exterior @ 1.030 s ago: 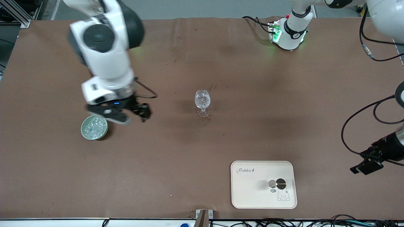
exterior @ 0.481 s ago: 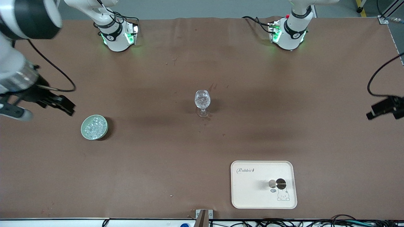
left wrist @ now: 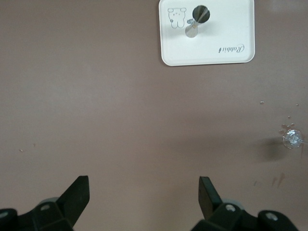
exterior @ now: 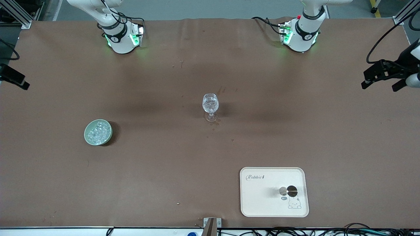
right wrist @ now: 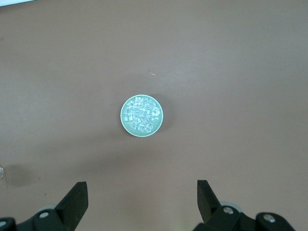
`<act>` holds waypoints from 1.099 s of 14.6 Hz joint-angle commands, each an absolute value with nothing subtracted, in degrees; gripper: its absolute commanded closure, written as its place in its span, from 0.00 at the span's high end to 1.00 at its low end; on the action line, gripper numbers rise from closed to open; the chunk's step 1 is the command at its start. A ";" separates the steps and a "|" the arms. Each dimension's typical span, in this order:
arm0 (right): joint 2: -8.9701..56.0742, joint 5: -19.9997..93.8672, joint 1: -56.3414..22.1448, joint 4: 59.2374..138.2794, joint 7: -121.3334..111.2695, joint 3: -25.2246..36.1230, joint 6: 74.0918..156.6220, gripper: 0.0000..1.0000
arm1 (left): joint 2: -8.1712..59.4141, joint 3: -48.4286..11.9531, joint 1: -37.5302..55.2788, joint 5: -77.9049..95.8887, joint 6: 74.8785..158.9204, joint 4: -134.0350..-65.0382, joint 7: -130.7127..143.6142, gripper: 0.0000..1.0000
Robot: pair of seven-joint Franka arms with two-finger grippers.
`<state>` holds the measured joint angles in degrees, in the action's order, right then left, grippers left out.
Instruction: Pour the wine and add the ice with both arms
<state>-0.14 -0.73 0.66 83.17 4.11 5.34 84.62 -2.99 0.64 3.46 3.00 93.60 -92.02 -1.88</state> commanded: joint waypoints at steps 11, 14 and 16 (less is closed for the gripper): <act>-0.18 0.00 0.35 82.53 3.16 3.87 83.85 1.00 | 0.35 -2.20 3.87 -0.07 92.72 -89.91 2.37 1.00; -0.18 0.00 0.26 82.53 3.16 3.87 83.58 1.00 | 0.09 -2.90 3.69 -1.23 93.07 -90.26 4.04 1.00; -0.18 0.00 0.26 82.53 3.25 3.87 83.58 1.00 | 0.09 -2.81 3.52 -0.53 93.34 -90.26 5.09 1.00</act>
